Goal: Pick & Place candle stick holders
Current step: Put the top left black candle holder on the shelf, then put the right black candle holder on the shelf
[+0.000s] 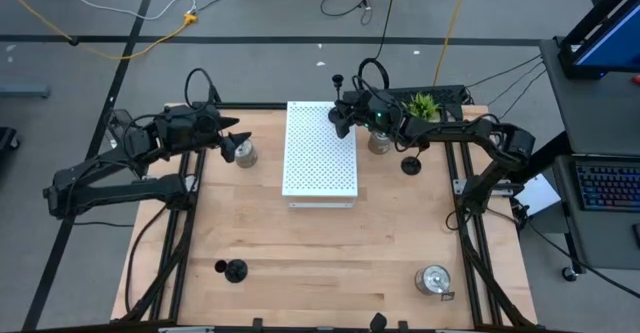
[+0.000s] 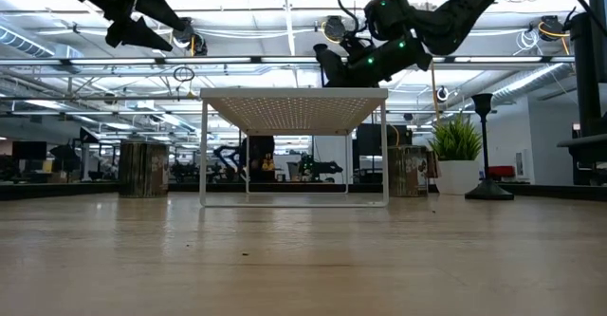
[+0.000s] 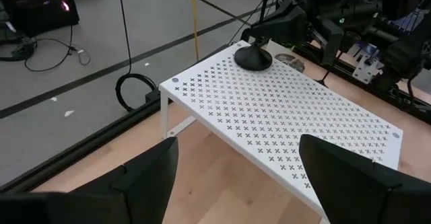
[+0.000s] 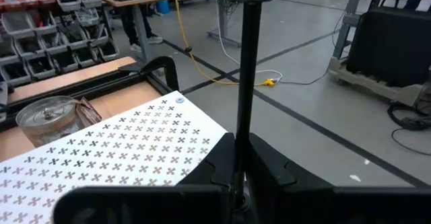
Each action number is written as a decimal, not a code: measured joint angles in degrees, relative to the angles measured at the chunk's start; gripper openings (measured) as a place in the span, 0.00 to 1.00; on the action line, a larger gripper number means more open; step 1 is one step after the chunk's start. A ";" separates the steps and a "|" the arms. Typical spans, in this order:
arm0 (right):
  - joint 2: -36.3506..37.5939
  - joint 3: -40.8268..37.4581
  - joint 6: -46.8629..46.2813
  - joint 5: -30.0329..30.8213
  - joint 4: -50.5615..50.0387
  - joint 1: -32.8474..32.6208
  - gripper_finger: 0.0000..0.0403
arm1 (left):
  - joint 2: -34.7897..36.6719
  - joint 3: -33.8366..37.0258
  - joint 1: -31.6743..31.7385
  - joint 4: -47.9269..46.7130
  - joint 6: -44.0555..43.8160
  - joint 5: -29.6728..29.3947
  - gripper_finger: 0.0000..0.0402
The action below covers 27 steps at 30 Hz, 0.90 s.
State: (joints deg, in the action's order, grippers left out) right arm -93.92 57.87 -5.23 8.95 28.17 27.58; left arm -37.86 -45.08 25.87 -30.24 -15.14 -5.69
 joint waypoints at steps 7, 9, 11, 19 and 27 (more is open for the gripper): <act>-0.01 -0.02 1.83 0.02 -0.21 -0.29 0.08 | -0.02 0.00 0.00 0.00 0.00 -0.07 0.78; -0.03 -0.02 1.85 0.03 -0.35 -0.29 0.10 | -0.22 0.00 0.00 0.01 0.04 -0.09 0.78; -0.07 -0.02 1.85 0.02 -0.43 -0.29 0.13 | -0.53 0.00 0.00 0.00 0.22 -0.26 0.79; -0.08 -0.02 1.87 -0.11 -0.34 -0.29 0.29 | -2.85 0.00 0.00 0.07 0.24 -0.35 0.77; 1.14 -0.11 3.59 -0.10 -2.38 -0.29 0.52 | -3.75 0.00 -0.01 0.09 0.42 -0.33 0.78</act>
State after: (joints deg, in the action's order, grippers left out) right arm -92.78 57.76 -1.64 8.85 25.80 27.29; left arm -41.60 -45.08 25.86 -30.15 -14.72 -6.02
